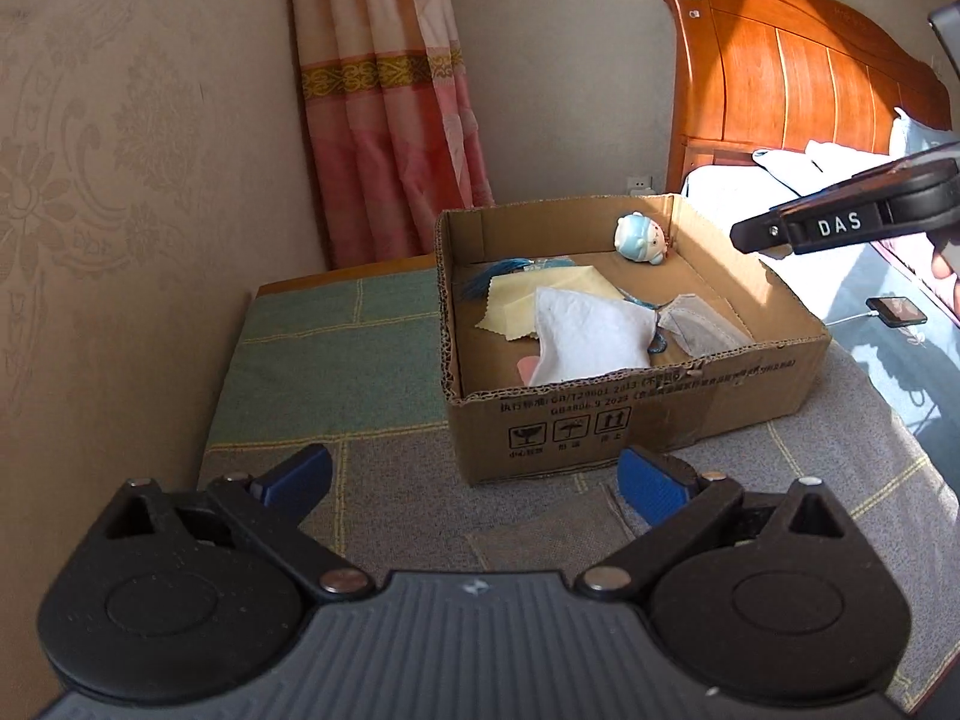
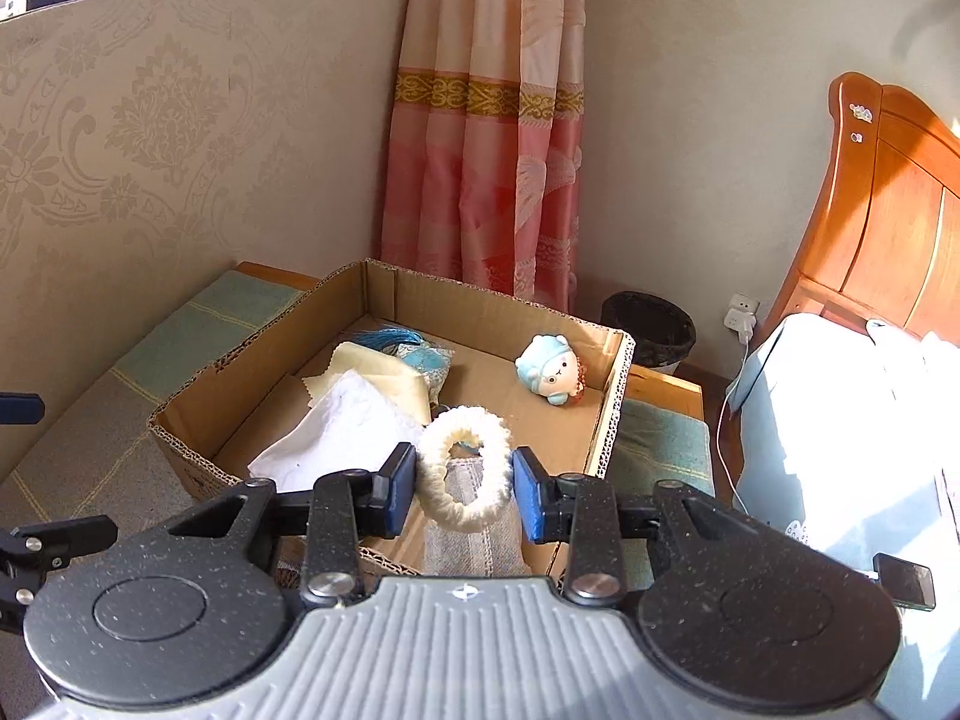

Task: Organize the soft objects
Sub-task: 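Drop white cloth into box with left tool while right tool drops rope ring in box, then move left tool to flat grey sachet while right tool approaches brown scrunchie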

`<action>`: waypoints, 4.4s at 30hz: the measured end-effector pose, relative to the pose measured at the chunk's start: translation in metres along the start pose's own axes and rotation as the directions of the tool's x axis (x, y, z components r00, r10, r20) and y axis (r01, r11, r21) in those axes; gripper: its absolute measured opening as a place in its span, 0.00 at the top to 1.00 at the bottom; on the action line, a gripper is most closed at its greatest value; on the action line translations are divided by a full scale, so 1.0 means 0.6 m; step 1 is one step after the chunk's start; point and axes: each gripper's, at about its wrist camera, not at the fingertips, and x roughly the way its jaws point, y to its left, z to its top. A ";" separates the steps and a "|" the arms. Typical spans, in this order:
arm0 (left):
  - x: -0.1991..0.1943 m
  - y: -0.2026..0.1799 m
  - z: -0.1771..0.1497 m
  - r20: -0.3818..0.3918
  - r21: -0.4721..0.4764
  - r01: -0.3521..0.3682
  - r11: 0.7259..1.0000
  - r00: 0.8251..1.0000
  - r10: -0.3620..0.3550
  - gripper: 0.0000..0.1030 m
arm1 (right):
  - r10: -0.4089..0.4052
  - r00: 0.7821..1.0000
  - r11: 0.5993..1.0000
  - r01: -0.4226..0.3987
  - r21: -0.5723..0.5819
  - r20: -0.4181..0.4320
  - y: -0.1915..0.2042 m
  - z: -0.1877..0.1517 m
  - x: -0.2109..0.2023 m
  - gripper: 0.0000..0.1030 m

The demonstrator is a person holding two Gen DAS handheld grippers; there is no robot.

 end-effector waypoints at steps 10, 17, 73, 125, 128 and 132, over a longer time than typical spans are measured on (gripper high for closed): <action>-0.006 0.021 -0.016 0.013 -0.023 0.009 1.000 1.000 -0.009 0.02 | -0.063 0.998 0.997 0.064 -0.043 0.012 0.011 0.103 0.089 0.61; -0.004 0.023 -0.021 0.006 -0.022 0.016 1.000 1.000 -0.015 0.02 | -0.091 0.995 0.996 0.092 -0.014 0.049 0.010 0.122 0.106 0.01; 0.015 0.018 -0.087 -0.097 -0.072 0.000 0.997 0.995 -0.007 0.01 | -0.037 0.989 0.992 0.054 0.111 -0.146 0.096 -0.187 0.027 0.00; 0.143 -0.044 -0.061 -0.216 -0.023 0.075 0.997 0.973 -0.078 0.00 | -0.075 0.990 0.980 0.095 0.173 -0.122 0.050 -0.226 0.070 0.00; 0.130 -0.029 -0.071 -0.226 -0.021 0.080 0.997 0.971 -0.083 0.00 | -0.075 0.989 0.980 0.096 0.173 -0.126 0.050 -0.224 0.071 0.00; 0.116 -0.006 -0.082 -0.232 -0.023 0.059 0.998 0.971 -0.063 0.01 | -0.074 0.989 0.981 0.095 0.172 -0.128 0.051 -0.224 0.071 0.00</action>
